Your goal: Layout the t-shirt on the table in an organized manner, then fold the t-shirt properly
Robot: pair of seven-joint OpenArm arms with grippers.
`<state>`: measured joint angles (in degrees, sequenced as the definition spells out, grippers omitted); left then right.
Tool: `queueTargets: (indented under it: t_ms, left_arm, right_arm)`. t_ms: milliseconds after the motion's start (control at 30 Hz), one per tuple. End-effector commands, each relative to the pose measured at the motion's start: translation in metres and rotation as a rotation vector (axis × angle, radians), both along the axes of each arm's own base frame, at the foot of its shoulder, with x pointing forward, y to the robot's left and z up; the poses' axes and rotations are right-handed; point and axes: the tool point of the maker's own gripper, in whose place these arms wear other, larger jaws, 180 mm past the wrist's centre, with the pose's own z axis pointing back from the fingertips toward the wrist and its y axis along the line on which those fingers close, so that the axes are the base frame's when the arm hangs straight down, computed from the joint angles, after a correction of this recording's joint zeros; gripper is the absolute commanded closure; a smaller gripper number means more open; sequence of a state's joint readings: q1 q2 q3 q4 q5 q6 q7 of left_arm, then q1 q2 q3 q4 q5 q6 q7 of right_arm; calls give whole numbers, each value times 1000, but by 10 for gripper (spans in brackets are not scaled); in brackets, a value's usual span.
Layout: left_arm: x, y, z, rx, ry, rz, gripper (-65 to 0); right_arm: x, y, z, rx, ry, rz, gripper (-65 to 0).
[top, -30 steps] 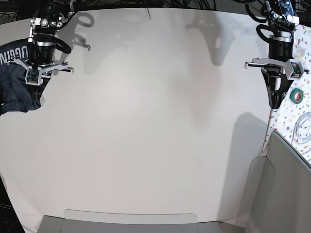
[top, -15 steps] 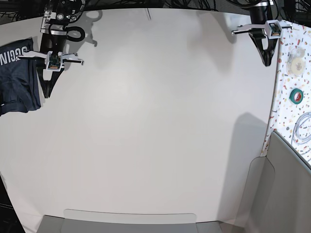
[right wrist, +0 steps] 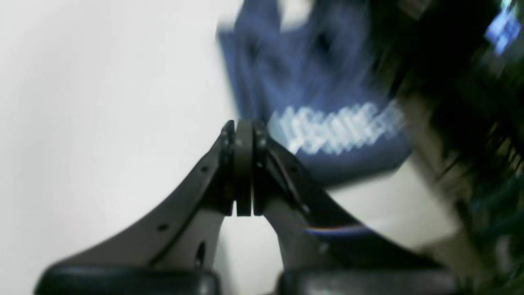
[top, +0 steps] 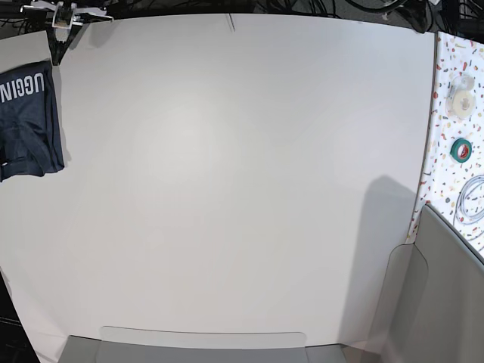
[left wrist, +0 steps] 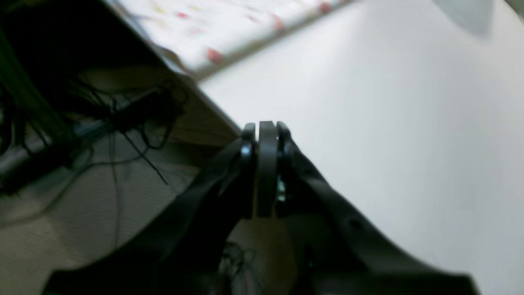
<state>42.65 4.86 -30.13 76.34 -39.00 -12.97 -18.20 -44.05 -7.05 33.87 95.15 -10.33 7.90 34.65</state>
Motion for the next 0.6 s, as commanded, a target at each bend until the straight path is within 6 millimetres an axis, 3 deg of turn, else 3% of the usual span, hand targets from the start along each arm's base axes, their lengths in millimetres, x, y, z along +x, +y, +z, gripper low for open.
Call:
queueTargets:
  t_ms: [0, 133, 233, 300, 400, 500, 567]
  left_arm:
    - [-30, -18, -38, -143, 192, -11, 0]
    - [-45, -20, -48, -179, 221, 23, 0]
    - [-68, -15, -62, -196, 288, 39, 0]
    - [-79, -18, -81, -231, 326, 64, 0]
    - [-101, -10, -105, -252, 401, 105, 0]
    - [-126, 5, -113, -214, 450, 150, 0]
    - [-131, 13, -111, -193, 458, 159, 0]
  right_arm:
    - [1, 2, 20, -39, -79, 26, 0]
    - [-7, 13, 47, -95, -223, 63, 0]
    - [-10, 13, 38, -111, -191, 73, 0]
    - [-16, 8, 11, -103, -121, 55, 0]
    - [-38, -8, -47, -65, 29, -20, 0]
    - [-80, -19, -103, 38, 153, -154, 0]
    - [-106, -22, -133, 114, 217, -230, 0]
